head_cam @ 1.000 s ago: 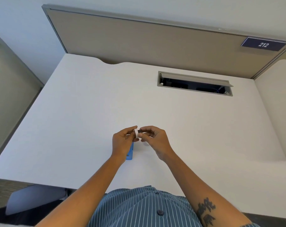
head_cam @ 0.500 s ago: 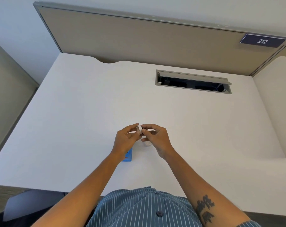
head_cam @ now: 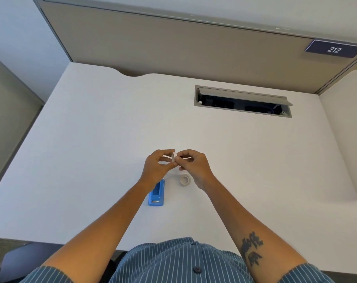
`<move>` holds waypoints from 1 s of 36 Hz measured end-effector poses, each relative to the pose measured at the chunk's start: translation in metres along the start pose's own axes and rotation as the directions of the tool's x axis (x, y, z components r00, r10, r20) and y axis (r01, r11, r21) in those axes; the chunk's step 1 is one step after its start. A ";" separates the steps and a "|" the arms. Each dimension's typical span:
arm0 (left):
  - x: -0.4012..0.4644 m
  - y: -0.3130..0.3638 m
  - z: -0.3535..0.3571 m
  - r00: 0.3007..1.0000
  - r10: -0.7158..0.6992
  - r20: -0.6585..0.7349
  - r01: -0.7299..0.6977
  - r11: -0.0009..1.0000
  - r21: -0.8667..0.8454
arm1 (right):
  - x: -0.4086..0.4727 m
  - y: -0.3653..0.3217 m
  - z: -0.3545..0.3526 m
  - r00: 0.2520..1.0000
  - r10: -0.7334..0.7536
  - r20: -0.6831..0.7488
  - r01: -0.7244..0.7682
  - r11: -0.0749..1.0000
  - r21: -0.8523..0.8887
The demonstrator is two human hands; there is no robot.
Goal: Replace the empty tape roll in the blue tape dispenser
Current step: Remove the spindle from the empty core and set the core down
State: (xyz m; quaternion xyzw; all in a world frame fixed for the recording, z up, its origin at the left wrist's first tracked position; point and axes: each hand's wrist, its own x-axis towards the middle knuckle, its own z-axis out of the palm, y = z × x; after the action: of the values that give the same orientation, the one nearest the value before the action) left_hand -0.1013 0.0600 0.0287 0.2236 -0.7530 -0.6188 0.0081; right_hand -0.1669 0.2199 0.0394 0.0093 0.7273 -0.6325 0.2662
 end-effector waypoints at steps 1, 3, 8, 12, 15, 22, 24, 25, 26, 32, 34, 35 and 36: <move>0.015 -0.004 0.002 1.000 -0.006 -0.004 0.007 0.999 0.031 | 0.015 0.000 0.001 1.000 0.017 -0.016 -0.017 0.999 -0.034; 0.025 -0.006 0.003 1.000 0.007 -0.024 -0.004 0.994 0.107 | 0.027 0.002 0.002 0.998 0.028 -0.055 -0.033 0.994 -0.107; 0.041 -0.005 -0.003 0.996 0.092 -0.020 -0.083 0.955 0.283 | 0.035 0.003 0.004 0.995 0.018 -0.094 -0.033 0.986 -0.162; 0.055 -0.009 -0.005 0.995 0.095 0.025 -0.095 0.877 0.470 | 0.042 0.010 0.000 0.990 0.065 -0.128 -0.088 0.980 -0.176; 0.063 -0.011 -0.004 0.995 0.079 0.057 -0.097 0.821 0.563 | 0.043 0.016 -0.006 0.986 0.084 -0.143 -0.109 0.979 -0.174; 0.069 -0.018 -0.001 0.993 0.040 0.112 -0.103 0.764 0.637 | 0.037 0.024 -0.013 0.976 0.098 -0.192 -0.129 0.980 -0.154; 0.069 -0.019 0.000 0.992 0.041 0.116 -0.106 0.760 0.641 | 0.035 0.024 -0.014 0.975 0.101 -0.196 -0.130 0.981 -0.144; 0.069 -0.019 0.000 0.992 0.041 0.119 -0.108 0.760 0.641 | 0.035 0.024 -0.014 0.975 0.101 -0.196 -0.130 0.981 -0.143; 0.070 -0.019 0.001 0.992 0.043 0.120 -0.110 0.759 0.642 | 0.034 0.024 -0.014 0.975 0.100 -0.196 -0.129 0.981 -0.143; 0.065 -0.019 0.004 0.991 0.084 0.107 -0.134 0.745 0.654 | 0.029 0.023 -0.016 0.975 0.089 -0.202 -0.118 0.984 -0.135; 0.060 -0.018 0.007 0.986 0.124 0.108 -0.164 0.748 0.643 | 0.026 0.022 -0.019 0.975 0.086 -0.207 -0.115 0.984 -0.136; 0.057 -0.018 0.009 0.984 0.134 0.122 -0.181 0.749 0.637 | 0.025 0.022 -0.020 0.974 0.086 -0.210 -0.116 0.984 -0.135; 0.054 -0.018 0.011 0.980 0.139 0.140 -0.196 0.754 0.627 | 0.023 0.022 -0.021 0.973 0.084 -0.214 -0.114 0.984 -0.135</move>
State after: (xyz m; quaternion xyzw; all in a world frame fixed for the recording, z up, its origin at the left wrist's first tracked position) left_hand -0.1471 0.0489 -0.0044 0.1182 -0.9347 -0.3321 -0.0450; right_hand -0.1867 0.2367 0.0111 0.0920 0.7940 -0.5590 0.2203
